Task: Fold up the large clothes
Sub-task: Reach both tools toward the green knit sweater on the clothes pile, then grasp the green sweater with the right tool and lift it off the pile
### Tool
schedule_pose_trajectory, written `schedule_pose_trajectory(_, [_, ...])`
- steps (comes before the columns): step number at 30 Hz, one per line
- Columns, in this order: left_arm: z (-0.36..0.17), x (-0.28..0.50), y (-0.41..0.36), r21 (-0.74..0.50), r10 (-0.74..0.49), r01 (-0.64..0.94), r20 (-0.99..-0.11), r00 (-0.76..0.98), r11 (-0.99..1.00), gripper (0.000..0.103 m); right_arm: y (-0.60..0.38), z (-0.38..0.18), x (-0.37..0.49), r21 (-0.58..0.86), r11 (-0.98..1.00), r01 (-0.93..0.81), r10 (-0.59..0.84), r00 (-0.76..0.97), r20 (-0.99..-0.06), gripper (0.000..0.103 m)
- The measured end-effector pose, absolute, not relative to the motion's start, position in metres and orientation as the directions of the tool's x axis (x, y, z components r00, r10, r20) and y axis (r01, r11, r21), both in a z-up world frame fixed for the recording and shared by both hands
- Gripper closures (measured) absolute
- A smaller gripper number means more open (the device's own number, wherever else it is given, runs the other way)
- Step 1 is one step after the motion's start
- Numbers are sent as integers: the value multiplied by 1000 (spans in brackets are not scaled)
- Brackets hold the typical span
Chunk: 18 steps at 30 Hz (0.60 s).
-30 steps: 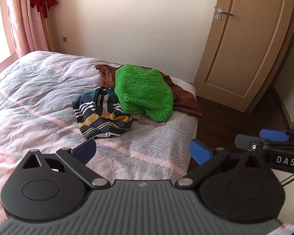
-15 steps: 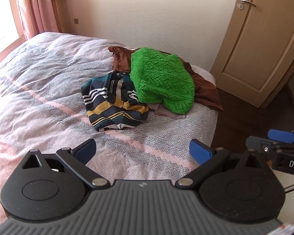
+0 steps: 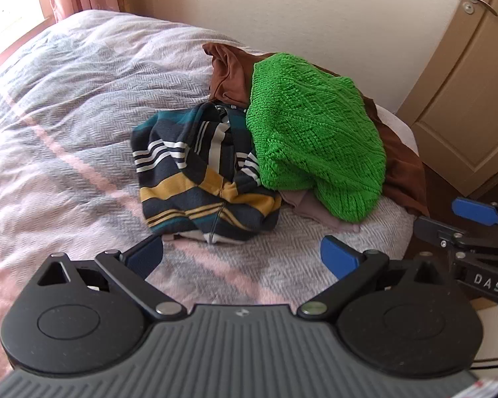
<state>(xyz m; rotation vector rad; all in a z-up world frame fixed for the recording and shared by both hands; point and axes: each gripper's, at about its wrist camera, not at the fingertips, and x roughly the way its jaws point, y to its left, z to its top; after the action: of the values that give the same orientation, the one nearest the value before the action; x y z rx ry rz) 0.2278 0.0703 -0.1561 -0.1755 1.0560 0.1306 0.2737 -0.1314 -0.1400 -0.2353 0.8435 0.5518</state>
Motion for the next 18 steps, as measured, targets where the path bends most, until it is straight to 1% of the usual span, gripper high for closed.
schedule_pose_trajectory(3, [-178,256,73,-74,33,-210,-885,465,975,4,-117,-162,298,-41,786,-616,383,540,-750,48])
schedule_pose_trajectory(6, [-199,281,76,-76,32,-224,-896,444,972,4,-102,-185,322,-98,738,-667,377,528,-761,50])
schedule_pose_trajectory(13, [-242,328,87,-68,28,-241,-927,374,968,4,-81,-236,365,-104,696,-711,366,474,-801,51])
schedule_pose_trajectory(16, [-255,343,90,-67,23,-241,-935,353,968,5,-75,-253,378,-117,687,-717,348,466,-813,52])
schedule_pose_trajectory(18, [-262,353,91,-68,19,-241,-939,344,968,5,-69,-263,386,-126,683,-720,336,462,-821,55])
